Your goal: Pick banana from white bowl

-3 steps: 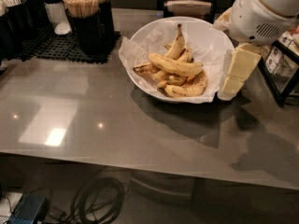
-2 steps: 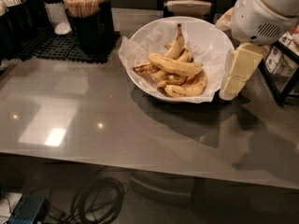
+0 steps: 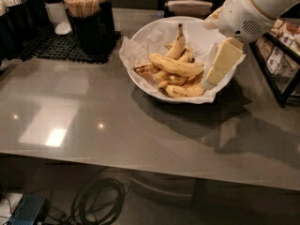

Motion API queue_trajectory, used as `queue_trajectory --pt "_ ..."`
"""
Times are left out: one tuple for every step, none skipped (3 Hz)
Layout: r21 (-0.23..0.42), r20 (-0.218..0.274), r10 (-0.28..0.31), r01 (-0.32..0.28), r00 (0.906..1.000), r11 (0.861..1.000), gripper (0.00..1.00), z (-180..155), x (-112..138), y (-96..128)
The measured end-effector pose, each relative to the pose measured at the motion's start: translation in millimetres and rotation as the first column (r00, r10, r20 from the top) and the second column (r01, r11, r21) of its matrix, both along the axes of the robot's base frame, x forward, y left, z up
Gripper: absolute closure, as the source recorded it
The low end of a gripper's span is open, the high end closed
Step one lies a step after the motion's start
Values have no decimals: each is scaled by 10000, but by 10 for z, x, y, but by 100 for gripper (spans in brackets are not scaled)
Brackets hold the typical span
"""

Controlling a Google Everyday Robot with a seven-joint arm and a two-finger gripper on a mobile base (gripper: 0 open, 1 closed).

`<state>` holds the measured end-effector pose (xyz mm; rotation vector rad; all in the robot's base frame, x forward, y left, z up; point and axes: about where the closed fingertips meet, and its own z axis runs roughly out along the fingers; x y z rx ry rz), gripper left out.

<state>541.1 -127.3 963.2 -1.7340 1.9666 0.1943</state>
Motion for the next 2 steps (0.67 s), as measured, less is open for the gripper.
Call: queue_trajectory --pt "619 -216 355 -341 9991 9975 0 -31 196 224" --pt "340 -850 216 -188 9961 9992 0 -236 271 304"
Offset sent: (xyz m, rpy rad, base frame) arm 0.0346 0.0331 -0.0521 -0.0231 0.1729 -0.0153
